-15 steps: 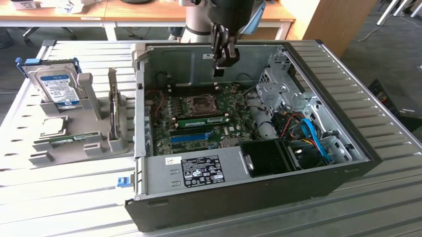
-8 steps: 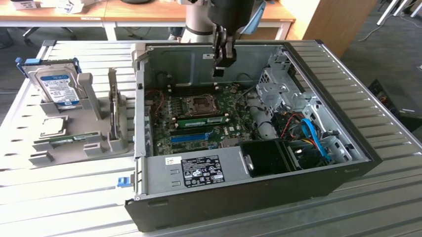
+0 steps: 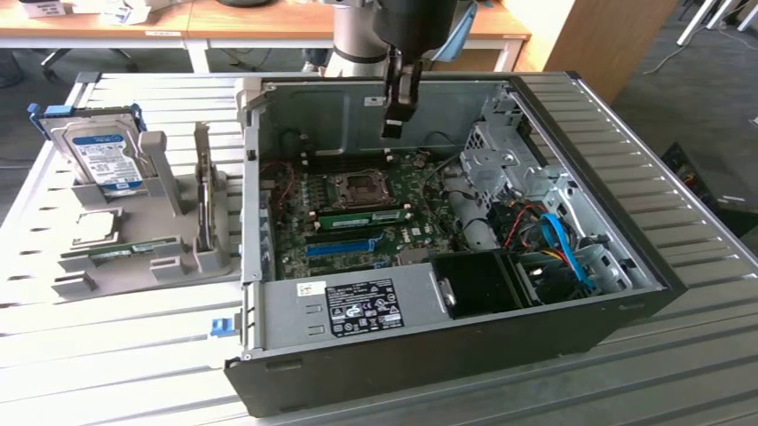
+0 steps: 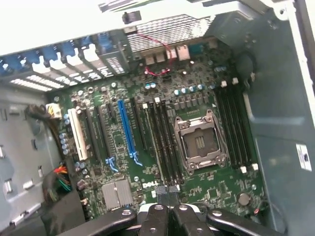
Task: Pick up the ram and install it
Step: 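Press down the ram until it locks into place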
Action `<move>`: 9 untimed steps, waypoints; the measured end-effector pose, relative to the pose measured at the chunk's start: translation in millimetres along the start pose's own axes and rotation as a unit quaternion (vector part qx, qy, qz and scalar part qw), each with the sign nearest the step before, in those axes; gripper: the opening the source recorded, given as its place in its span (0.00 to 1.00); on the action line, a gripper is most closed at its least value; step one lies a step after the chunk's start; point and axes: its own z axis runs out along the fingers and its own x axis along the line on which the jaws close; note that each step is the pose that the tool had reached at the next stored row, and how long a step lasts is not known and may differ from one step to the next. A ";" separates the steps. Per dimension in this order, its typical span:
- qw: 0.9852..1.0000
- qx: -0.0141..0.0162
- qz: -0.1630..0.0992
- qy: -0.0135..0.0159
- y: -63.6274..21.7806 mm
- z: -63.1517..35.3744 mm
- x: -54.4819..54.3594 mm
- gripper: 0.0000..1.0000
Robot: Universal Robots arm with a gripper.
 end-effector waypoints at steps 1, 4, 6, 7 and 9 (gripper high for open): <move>1.000 0.000 0.008 0.000 0.0 0.0 0.0 0.11; 0.999 0.001 0.033 0.000 0.0 0.2 0.0 0.11; 0.999 0.001 0.052 -0.001 0.0 0.3 0.0 0.11; 0.998 0.001 0.060 -0.001 0.0 0.3 0.0 0.11; 0.997 0.002 0.077 -0.001 0.0 0.4 0.0 0.11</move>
